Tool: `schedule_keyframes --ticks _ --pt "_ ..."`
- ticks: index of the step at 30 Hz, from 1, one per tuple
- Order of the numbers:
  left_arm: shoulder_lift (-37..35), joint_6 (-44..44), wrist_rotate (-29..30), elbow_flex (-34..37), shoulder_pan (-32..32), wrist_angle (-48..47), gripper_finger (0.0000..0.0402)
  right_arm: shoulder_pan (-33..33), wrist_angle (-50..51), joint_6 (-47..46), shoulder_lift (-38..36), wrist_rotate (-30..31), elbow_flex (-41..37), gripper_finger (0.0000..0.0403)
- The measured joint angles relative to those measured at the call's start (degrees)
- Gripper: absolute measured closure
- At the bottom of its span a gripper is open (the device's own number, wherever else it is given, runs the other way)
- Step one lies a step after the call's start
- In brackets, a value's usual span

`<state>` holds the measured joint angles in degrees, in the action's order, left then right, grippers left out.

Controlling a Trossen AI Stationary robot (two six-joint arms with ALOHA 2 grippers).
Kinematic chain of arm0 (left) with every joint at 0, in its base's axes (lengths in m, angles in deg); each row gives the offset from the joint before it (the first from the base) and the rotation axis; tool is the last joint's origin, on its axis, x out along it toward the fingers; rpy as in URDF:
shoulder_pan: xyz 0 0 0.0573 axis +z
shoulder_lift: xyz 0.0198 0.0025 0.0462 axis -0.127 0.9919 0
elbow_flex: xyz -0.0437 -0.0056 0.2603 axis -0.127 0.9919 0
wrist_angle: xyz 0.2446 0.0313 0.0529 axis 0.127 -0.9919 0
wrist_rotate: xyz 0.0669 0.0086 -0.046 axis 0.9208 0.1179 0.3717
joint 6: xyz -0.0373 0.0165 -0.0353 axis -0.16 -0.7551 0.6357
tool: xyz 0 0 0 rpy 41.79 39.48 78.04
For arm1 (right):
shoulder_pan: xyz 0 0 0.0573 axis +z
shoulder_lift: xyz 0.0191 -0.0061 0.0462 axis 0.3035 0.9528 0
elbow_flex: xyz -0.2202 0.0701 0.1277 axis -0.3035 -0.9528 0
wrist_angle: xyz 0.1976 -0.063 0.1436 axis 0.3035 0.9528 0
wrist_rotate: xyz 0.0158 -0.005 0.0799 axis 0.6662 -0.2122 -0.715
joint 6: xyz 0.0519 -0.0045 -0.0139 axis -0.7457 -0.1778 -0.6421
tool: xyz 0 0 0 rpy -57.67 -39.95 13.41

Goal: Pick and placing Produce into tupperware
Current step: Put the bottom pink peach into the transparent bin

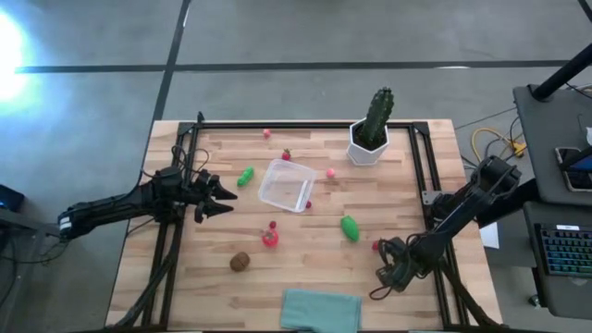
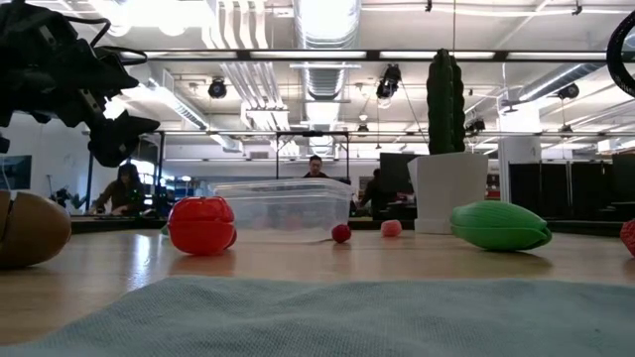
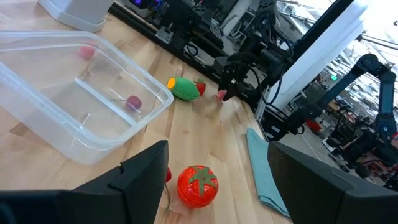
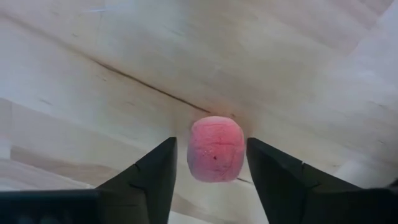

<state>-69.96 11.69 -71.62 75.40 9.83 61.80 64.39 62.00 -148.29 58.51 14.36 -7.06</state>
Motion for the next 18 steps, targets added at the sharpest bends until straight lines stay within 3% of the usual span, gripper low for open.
schedule_keyframes --ticks 10,18 --pt "0.02 0.0 0.0 0.0 -0.02 0.0 0.0141 -0.02 -0.34 1.0 -0.38 -0.04 0.04 0.0287" --pt "0.04 0.0 0.0 0.0 -0.02 0.0 0.0141 -0.39 -0.48 1.3 -1.26 0.0 0.06 0.0295"
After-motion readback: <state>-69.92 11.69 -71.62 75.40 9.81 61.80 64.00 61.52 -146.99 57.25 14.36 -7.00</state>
